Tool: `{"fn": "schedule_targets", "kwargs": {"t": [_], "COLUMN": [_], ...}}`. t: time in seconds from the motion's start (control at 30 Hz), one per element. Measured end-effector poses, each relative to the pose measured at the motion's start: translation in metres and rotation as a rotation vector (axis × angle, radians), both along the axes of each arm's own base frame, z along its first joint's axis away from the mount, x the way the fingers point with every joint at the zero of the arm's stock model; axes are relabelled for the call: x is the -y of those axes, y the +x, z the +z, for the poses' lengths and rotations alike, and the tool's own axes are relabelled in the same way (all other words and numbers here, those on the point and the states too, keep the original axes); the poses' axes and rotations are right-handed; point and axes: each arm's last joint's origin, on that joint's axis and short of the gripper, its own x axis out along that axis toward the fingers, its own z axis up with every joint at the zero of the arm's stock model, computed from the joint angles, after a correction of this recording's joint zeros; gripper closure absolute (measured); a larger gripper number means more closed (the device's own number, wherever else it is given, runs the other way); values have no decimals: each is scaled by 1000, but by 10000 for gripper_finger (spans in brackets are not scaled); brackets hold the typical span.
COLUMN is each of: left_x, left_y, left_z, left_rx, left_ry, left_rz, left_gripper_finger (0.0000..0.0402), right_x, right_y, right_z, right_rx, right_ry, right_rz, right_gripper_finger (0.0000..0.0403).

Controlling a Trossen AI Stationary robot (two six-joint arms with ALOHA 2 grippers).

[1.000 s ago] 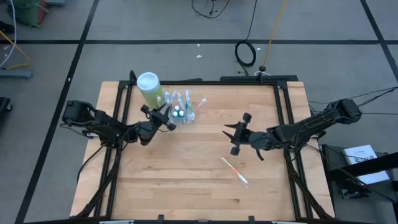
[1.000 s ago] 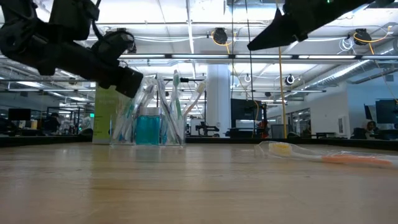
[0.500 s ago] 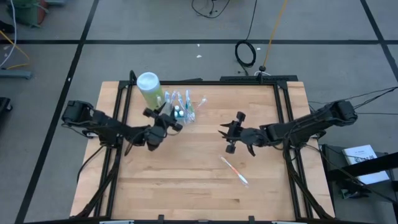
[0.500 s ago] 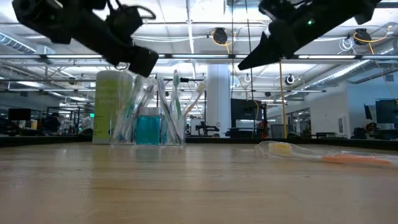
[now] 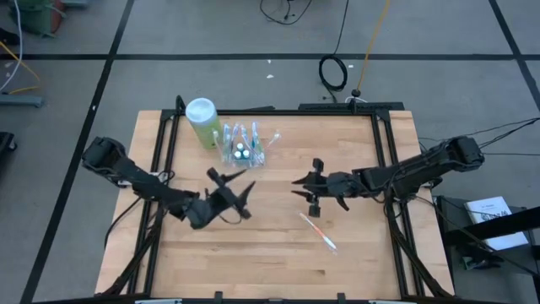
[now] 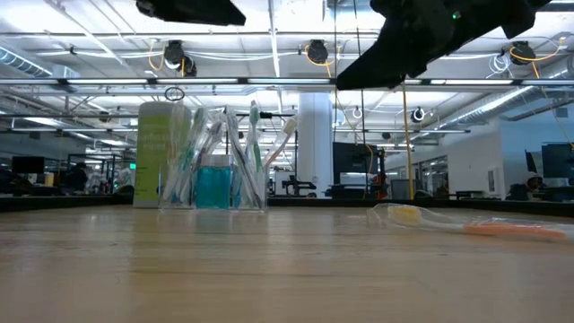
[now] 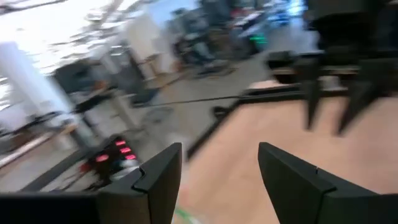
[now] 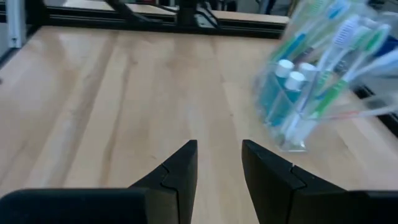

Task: Pick & Place toothbrushing station
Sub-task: Put the orange toothbrush into the transparent organizer

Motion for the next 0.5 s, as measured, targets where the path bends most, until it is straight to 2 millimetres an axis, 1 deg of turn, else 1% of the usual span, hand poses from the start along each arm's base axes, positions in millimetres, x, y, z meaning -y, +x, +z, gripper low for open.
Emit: {"fn": "schedule_targets", "kwargs": {"t": [0.07, 0.13, 0.2, 0.23, 0.27, 0.33, 0.4, 0.5], "left_x": [5, 4, 0, -3, -6, -12, -20, -32], "left_y": [-2, -5, -5, -6, -5, -4, -4, -3], "left_z": [3, 5, 5, 4, 1, -1, -5, -10], "left_rx": [-27, -73, -140, -169, -193, -200, -203, -202], "left_ry": [-44, -154, -307, -362, -393, -413, -408, -426], "left_rz": [-103, -241, -393, -439, -457, -434, -370, -290], "left_gripper_finger": [183, 183, 183, 183, 183, 183, 183, 183], "right_x": [-6, -13, -21, -25, -29, -38, -45, -56], "right_y": [0, -1, -4, -7, -10, -15, -18, -21], "right_z": [-1, -6, -17, -25, -32, -46, -61, -82], "right_rx": [-2, -32, -116, -174, -234, -331, -412, -520], "right_ry": [7, 31, 71, 99, 131, 189, 224, 225], "right_rz": [18, 29, 27, 17, -1, -39, -77, -82], "right_gripper_finger": [287, 287, 287, 287, 287, 287, 287, 287]}}
